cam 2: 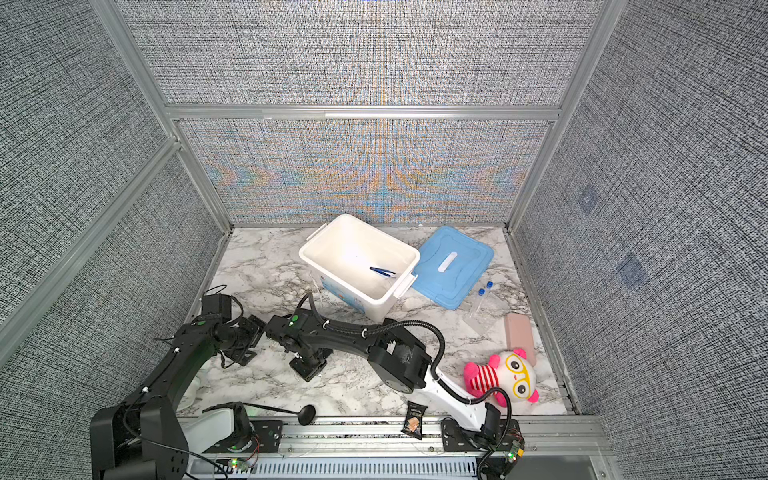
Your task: Organize the chemistry lab equipment
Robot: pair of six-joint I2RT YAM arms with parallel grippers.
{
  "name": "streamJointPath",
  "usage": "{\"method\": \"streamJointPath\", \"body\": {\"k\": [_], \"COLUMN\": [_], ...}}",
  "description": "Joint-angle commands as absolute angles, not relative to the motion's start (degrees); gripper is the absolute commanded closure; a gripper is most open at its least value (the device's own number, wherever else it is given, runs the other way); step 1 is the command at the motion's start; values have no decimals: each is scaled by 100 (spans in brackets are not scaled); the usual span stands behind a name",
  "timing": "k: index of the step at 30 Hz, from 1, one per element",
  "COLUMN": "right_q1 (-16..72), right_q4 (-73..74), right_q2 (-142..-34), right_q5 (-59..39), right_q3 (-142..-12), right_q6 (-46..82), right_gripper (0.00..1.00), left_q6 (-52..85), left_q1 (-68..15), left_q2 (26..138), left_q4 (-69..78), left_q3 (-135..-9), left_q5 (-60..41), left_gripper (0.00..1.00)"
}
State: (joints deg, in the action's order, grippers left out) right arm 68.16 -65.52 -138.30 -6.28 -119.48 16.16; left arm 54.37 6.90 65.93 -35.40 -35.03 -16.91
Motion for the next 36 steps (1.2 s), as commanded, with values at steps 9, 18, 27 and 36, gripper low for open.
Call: {"method": "streamJointPath", "body": {"k": [9, 18, 27, 36], "right_q1": [6758, 6719, 6568, 6521], "right_q4": [-5784, -5862, -6153, -6853], "right_q2": [-13261, -13246, -13312, -13553], "right_q5": [-625, -611, -527, -538], "right_q3": [-11140, -11145, -11177, -11502], "right_q6": [1496, 1410, 1499, 1415], "right_gripper": [97, 97, 94, 78], "left_q6": [5080, 5035, 5059, 5060], "left_q1": [664, 420, 349, 345], "left_q2": [7647, 7764, 7826, 7857], "left_q4": [-3187, -3326, -3372, -3421], "left_q3": [-3678, -3785, -3810, -3859], "left_q5": [-2976, -2760, -2608, -2517], "left_gripper": [24, 24, 24, 24]}}
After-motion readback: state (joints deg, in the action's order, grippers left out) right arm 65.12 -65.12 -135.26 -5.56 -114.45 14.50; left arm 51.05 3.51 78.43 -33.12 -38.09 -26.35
